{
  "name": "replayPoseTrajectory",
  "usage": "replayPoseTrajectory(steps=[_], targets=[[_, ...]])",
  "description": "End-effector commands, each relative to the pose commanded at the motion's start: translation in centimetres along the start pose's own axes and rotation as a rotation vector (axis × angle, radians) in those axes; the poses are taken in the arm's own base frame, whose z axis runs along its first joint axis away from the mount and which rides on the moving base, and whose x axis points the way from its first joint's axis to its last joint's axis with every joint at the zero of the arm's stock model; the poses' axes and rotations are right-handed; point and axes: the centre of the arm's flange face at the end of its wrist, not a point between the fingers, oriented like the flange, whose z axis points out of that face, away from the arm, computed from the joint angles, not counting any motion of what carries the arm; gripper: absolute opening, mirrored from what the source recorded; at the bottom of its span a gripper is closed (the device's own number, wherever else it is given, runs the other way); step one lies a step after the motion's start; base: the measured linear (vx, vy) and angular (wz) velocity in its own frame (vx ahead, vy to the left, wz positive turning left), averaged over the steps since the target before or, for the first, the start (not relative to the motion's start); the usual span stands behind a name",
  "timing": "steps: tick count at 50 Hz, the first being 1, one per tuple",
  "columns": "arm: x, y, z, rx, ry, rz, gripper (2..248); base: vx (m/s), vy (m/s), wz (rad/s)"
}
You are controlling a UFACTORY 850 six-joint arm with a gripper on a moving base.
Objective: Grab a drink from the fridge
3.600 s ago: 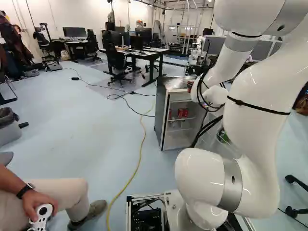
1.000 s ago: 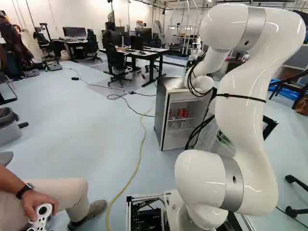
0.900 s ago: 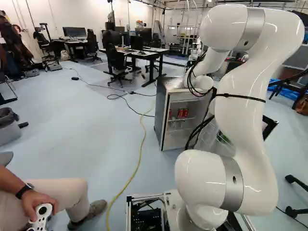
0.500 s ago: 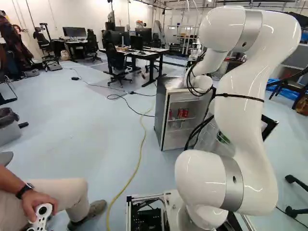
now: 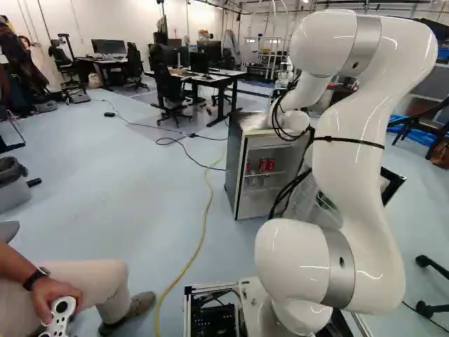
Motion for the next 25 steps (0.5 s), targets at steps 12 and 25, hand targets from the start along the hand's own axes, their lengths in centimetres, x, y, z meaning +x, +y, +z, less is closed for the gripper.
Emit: replayPoseTrajectory(steps=[12, 25], targets=[[-0.21, -0.01, 0.07, 0.000, -0.003, 0.000, 87, 0.000, 0.000, 0.000], [-0.21, -0.01, 0.07, 0.000, -0.003, 0.000, 87, 0.000, 0.000, 0.000]])
